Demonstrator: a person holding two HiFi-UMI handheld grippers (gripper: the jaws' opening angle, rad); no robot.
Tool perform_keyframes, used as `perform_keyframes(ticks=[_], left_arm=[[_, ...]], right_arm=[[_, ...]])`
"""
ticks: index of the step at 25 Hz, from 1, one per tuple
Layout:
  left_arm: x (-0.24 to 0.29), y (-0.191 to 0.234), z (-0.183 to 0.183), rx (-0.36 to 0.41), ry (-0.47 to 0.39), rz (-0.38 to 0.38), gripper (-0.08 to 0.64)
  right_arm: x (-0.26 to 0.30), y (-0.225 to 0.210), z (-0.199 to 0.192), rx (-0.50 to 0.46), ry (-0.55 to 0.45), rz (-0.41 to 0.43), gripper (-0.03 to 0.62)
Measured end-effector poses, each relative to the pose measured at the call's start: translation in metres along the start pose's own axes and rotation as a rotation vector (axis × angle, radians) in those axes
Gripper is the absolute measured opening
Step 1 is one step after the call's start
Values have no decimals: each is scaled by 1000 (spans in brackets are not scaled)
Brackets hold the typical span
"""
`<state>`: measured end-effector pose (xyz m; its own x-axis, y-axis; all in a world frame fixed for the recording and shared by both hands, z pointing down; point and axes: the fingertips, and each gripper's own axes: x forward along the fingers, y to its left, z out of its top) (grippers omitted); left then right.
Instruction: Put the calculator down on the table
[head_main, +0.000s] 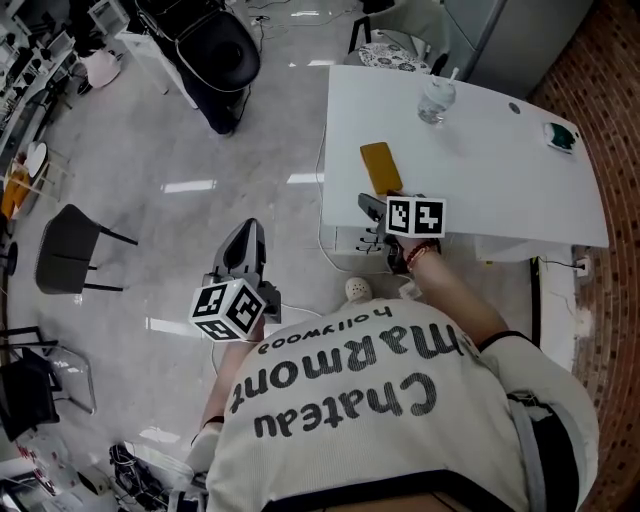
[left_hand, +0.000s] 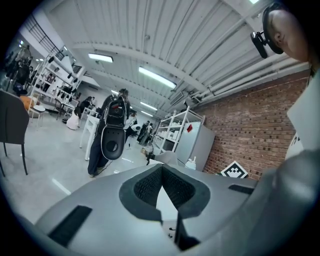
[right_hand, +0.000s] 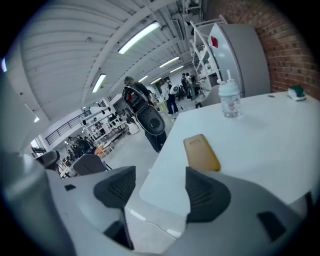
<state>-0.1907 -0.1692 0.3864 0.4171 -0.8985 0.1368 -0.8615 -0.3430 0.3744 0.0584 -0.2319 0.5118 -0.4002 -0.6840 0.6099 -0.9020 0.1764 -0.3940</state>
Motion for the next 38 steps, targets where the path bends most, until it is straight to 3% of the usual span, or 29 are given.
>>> perform_keyframes(ticks=[7, 18, 23, 32, 38], left_arm=[[-12, -3, 5, 1, -8, 12, 0], [-12, -36, 27, 52, -47, -36, 0], [-13, -58, 38, 64, -78, -48, 0], [-24, -117, 43, 71, -140, -58, 0], [-35, -162, 24, 57, -149, -51, 0]], right_arm=[[-37, 35, 36, -27, -112, 34, 240], [-101, 80, 96, -40, -309, 185, 140], [-130, 78, 116, -6, -396, 231, 93], [-191, 65, 129, -42, -488, 297, -7], [-230, 51, 119, -84, -499, 367, -9]])
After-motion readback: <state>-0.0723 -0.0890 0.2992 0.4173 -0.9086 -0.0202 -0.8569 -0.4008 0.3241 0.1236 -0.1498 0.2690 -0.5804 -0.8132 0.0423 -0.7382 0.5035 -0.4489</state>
